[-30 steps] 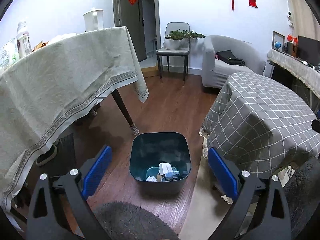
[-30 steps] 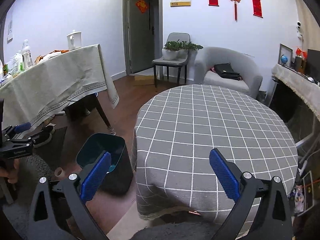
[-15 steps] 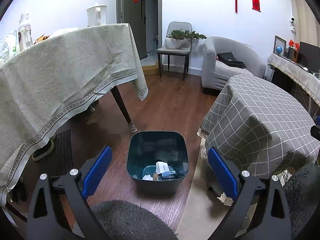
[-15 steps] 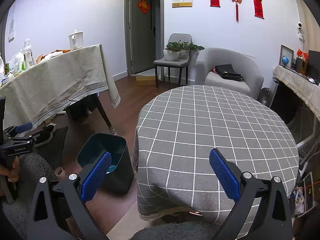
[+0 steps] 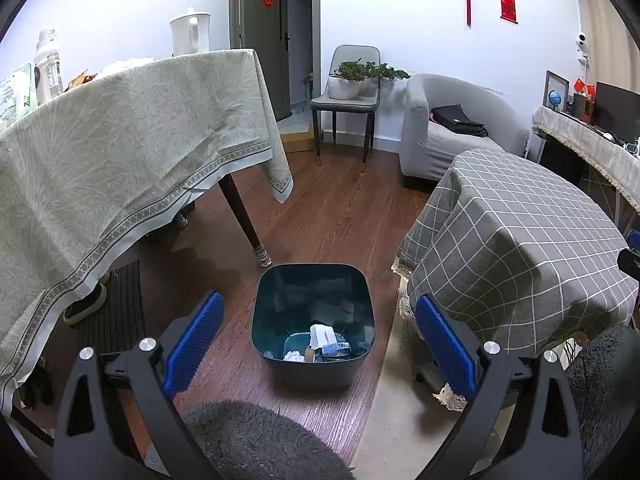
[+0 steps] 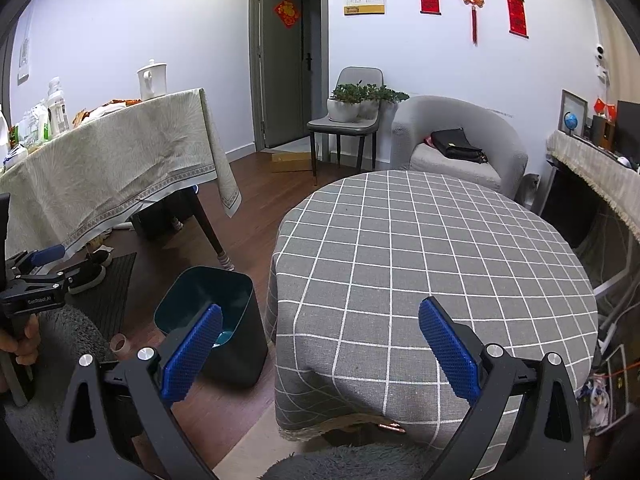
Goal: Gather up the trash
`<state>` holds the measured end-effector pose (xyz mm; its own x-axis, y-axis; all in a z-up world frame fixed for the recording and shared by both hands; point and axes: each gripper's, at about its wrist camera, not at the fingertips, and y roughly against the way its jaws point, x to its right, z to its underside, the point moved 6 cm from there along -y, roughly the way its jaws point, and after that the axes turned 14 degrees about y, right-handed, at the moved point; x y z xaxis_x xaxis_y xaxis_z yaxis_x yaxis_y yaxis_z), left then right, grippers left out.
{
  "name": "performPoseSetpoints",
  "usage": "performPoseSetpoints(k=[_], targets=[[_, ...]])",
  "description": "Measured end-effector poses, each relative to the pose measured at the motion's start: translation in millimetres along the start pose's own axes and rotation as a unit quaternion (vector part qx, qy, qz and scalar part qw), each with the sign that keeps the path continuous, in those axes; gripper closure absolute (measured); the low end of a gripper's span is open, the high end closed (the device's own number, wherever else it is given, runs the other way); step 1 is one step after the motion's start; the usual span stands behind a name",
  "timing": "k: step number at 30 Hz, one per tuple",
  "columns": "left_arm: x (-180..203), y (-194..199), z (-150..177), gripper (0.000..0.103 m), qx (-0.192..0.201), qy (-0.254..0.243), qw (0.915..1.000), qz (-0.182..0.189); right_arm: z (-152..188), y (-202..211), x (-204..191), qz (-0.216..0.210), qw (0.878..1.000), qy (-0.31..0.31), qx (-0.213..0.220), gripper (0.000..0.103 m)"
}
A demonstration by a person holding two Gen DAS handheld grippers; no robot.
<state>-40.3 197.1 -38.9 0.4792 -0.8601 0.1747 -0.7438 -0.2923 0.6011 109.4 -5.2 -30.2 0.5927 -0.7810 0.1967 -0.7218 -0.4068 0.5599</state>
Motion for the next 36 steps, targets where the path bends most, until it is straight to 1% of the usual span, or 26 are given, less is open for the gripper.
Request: performPoseSetpoints(k=[36], targets=[[5.1,0.2,3.2,0.004,-0.003,-0.008,1.0000,0.002,0.1,-0.6,-8.8,0.002,1.000,0.019,-0.005,0.004]])
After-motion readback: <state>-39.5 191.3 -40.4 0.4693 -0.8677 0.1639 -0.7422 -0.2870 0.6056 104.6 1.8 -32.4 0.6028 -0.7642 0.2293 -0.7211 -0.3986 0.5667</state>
